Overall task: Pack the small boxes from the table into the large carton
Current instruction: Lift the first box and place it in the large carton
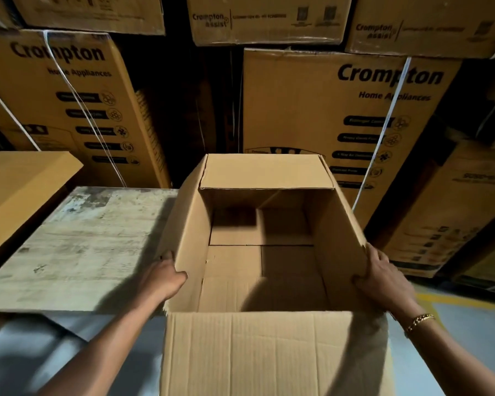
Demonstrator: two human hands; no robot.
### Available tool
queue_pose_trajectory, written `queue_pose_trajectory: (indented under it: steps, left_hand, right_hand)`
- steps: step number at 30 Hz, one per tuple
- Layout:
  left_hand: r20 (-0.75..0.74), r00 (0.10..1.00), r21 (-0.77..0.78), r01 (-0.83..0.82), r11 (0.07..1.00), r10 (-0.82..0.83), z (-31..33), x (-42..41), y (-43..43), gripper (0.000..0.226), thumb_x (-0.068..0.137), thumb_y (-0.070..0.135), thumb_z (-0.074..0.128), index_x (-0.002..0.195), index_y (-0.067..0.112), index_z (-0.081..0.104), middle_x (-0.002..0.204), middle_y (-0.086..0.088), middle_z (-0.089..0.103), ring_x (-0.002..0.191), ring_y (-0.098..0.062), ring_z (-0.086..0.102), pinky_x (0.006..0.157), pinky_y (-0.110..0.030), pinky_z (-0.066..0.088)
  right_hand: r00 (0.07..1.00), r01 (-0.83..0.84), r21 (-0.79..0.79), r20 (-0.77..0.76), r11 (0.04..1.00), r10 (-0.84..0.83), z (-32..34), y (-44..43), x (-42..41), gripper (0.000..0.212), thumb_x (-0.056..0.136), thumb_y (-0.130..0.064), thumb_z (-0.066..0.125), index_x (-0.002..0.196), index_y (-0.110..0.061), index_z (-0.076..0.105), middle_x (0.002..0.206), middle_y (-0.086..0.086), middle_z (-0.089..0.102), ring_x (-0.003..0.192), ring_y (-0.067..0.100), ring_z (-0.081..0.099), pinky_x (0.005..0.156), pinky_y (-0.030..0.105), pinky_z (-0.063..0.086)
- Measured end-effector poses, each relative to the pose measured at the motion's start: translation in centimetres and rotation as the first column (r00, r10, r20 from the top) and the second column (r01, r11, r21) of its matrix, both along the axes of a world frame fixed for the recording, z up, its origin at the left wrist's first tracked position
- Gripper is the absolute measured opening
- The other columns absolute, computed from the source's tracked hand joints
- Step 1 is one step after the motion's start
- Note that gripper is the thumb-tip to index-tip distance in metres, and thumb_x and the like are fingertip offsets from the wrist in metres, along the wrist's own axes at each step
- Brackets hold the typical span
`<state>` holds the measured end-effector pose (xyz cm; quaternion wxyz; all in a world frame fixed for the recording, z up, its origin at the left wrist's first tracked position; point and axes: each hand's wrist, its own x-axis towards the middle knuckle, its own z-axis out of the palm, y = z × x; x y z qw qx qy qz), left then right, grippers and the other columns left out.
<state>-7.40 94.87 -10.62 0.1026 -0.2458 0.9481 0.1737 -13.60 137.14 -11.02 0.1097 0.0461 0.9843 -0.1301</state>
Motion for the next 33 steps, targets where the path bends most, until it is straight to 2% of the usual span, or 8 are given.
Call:
queue_pose_trajectory:
  steps: [2,4,7,11,15,21,27,33]
  left_hand:
    - [-0.034,0.999,-0.002,0.028,1.000,-0.028,0.1,-2.6,-0.2,0.055,0.096,0.025,0.055,0.145,0.010,0.035,0.143,-0.015,0.052,0.125,-0.032,0.053,0.086,-0.031,0.042]
    - [-0.084,0.996,0.035,0.025,0.999,-0.022,0.0,-5.9,-0.3,0.055,0.095,0.017,0.052,0.145,0.011,0.032,0.140,-0.016,0.053,0.123,-0.033,0.055,0.093,-0.035,0.046]
    - [-0.167,0.986,0.050,0.012,0.999,-0.003,-0.3,-10.2,-0.5,0.053,0.094,0.016,0.055,0.143,0.012,0.034,0.130,-0.018,0.059,0.116,-0.036,0.059,0.091,-0.038,0.050]
    - [-0.229,0.972,0.006,0.060,0.998,-0.057,-2.9,-12.6,-2.1,0.052,0.088,0.013,0.059,0.135,0.011,0.035,0.114,-0.018,0.068,0.098,-0.036,0.067,0.082,-0.043,0.058]
    - [-0.243,0.966,0.010,0.089,0.996,-0.084,-3.9,-12.9,-2.9,0.054,0.086,0.016,0.059,0.133,0.016,0.034,0.113,-0.016,0.069,0.097,-0.036,0.068,0.080,-0.044,0.058]
    - [-0.235,0.967,-0.009,0.100,0.995,-0.099,-4.7,-13.2,-2.8,0.069,0.090,0.017,0.056,0.151,0.015,0.024,0.121,-0.016,0.068,0.107,-0.036,0.066,0.088,-0.042,0.054]
    - [-0.214,0.973,-0.052,0.079,0.995,-0.089,-5.1,-13.3,-2.9,0.069,0.093,0.024,0.053,0.154,0.016,0.020,0.121,-0.012,0.068,0.107,-0.031,0.067,0.087,-0.038,0.053]
    - [-0.203,0.976,-0.057,0.071,0.996,-0.081,-5.4,-13.2,-2.9,0.077,0.093,0.032,0.051,0.156,0.023,0.007,0.138,-0.007,0.060,0.115,-0.028,0.064,0.094,-0.038,0.052]
  right_hand:
    - [0.980,-0.108,0.068,-0.160,0.992,0.118,1.0,-2.1,-1.7,0.091,0.088,-0.041,0.069,0.159,-0.019,0.016,0.161,0.009,0.029,0.141,0.030,0.038,0.113,0.044,0.036]
    - [0.943,-0.205,0.091,-0.248,0.975,0.221,1.5,-5.2,-4.2,0.081,0.090,-0.046,0.066,0.156,-0.023,0.026,0.158,0.005,0.034,0.141,0.026,0.038,0.114,0.042,0.036]
    - [0.954,-0.275,-0.004,-0.128,0.961,0.272,0.5,-10.2,-8.7,0.075,0.092,-0.054,0.057,0.156,-0.027,0.028,0.158,0.003,0.036,0.140,0.025,0.041,0.110,0.043,0.043]
    - [0.950,-0.309,-0.011,0.039,0.951,0.310,-2.8,-14.2,-14.3,0.087,0.093,-0.056,0.056,0.161,-0.029,0.008,0.169,0.002,0.010,0.150,0.031,0.024,0.116,0.050,0.034]
    - [0.955,-0.237,0.017,-0.178,0.971,0.236,-3.0,-15.8,-18.2,0.084,0.095,-0.052,0.053,0.160,-0.026,0.007,0.169,0.008,0.006,0.154,0.032,0.011,0.119,0.051,0.024]
    - [0.855,-0.223,0.094,-0.459,0.970,0.241,3.7,-15.5,-26.6,0.097,0.091,-0.046,0.060,0.160,-0.033,-0.007,0.169,-0.001,-0.013,0.155,0.030,0.000,0.123,0.053,0.016]
    - [0.909,-0.153,-0.015,-0.394,0.988,0.135,6.8,-14.3,-36.6,0.082,0.093,-0.045,0.059,0.160,-0.028,0.014,0.169,-0.003,0.004,0.153,0.031,0.008,0.117,0.063,0.024]
    - [0.958,-0.129,0.062,-0.250,0.990,0.141,3.9,-12.7,-41.5,0.069,0.091,-0.048,0.057,0.152,-0.028,0.033,0.164,-0.003,0.019,0.148,0.036,0.021,0.108,0.067,0.033]
